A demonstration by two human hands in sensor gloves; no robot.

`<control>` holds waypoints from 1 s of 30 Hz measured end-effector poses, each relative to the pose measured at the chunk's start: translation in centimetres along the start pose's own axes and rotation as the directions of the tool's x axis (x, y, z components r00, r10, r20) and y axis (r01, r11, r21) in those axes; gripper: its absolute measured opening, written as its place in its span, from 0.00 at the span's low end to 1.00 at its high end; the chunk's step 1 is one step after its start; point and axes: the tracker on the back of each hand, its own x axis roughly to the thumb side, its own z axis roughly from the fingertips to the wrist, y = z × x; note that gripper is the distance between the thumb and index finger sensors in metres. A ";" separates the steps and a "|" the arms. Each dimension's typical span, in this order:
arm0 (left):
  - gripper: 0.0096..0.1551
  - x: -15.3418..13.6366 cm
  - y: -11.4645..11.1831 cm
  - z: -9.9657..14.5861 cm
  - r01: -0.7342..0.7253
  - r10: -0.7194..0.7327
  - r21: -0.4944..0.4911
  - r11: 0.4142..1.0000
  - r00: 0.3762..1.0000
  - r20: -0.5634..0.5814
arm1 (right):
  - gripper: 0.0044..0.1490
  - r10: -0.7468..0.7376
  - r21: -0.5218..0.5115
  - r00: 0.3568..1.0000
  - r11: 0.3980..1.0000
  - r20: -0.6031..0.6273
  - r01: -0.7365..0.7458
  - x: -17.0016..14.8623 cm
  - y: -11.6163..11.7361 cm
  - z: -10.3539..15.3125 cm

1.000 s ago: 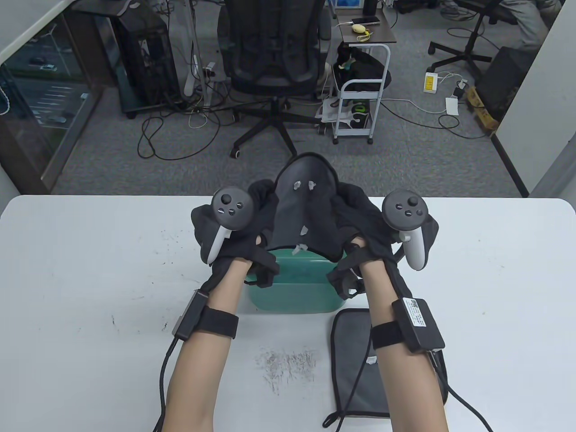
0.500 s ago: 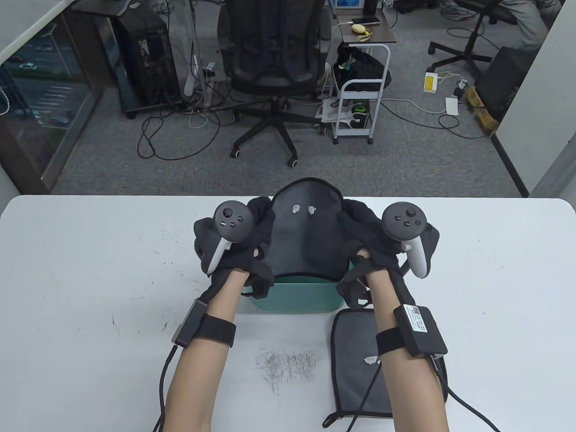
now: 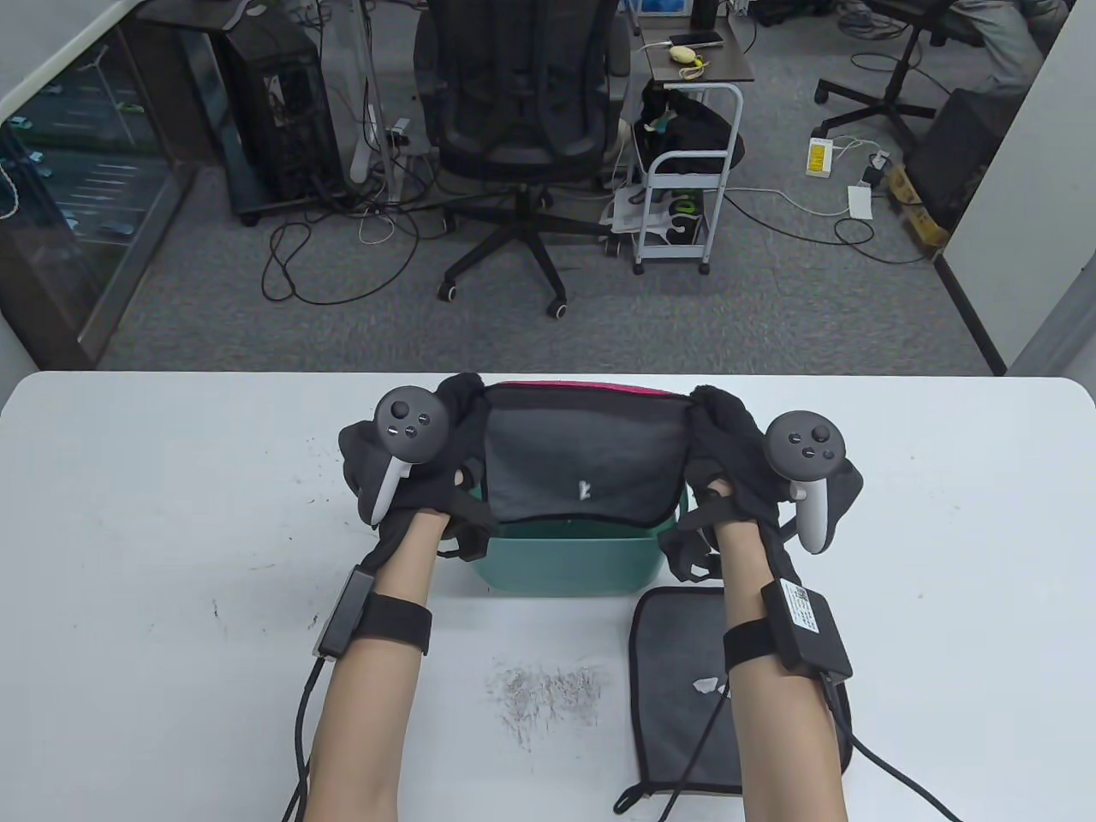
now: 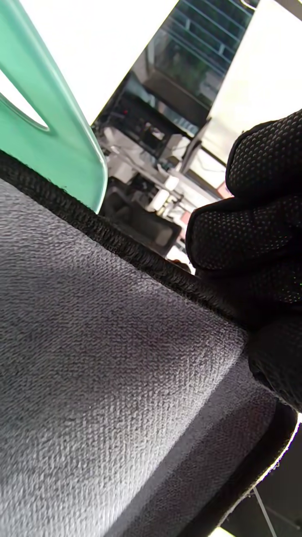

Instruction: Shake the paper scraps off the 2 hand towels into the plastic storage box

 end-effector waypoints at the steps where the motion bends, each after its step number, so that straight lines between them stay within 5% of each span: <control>1: 0.22 0.0 0.0 0.0 0.007 -0.007 0.003 1.000 1.000 0.003 | 0.22 0.002 -0.003 1.000 1.000 0.006 -0.002 0.0 0.0 0.0; 14: 0.22 -0.2 2.5 1.2 -0.019 0.018 0.033 0.999 0.999 0.033 | 0.23 -0.030 0.013 0.994 1.000 0.106 0.028 1.9 -0.7 1.4; 30: 0.22 2.0 9.4 6.2 -0.124 0.104 0.113 0.986 0.980 0.167 | 0.23 -0.120 0.033 0.959 0.993 0.256 0.115 6.3 -3.6 6.3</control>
